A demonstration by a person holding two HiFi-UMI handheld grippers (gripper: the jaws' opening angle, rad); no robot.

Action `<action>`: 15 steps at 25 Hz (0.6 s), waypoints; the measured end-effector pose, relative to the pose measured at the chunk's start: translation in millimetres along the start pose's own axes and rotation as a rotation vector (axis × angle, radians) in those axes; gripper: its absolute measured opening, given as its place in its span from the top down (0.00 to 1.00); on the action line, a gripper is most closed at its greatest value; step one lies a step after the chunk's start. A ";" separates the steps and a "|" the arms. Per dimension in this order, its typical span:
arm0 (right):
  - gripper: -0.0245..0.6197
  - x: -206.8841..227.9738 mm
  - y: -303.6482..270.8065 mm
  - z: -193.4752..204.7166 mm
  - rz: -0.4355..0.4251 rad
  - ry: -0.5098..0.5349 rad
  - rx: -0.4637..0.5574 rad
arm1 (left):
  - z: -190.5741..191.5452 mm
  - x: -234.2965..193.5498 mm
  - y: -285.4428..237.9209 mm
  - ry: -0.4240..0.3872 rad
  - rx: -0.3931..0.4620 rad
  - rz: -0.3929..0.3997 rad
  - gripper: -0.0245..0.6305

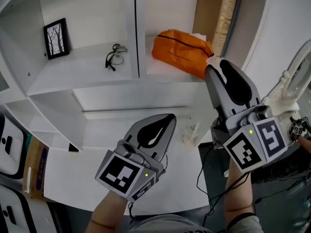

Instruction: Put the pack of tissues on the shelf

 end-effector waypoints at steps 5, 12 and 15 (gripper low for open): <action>0.84 -18.2 18.9 2.8 -0.011 -0.013 0.011 | -1.9 9.8 6.2 -0.001 0.009 0.027 0.90; 0.97 -43.1 41.9 17.9 -0.011 0.000 -0.011 | 1.8 17.5 15.4 0.006 0.001 0.060 0.90; 0.97 -51.5 48.9 26.5 -0.029 -0.021 -0.031 | 3.6 19.3 19.4 0.008 -0.006 0.072 0.90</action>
Point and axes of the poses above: the fingertips, and each gripper's own axes: y backward along the fingers, x to its right, z out of its underside, the point moved 5 cm from there along y, backward along the fingers, and after that the axes turned 8 degrees about -x, right-handed, at the moved point
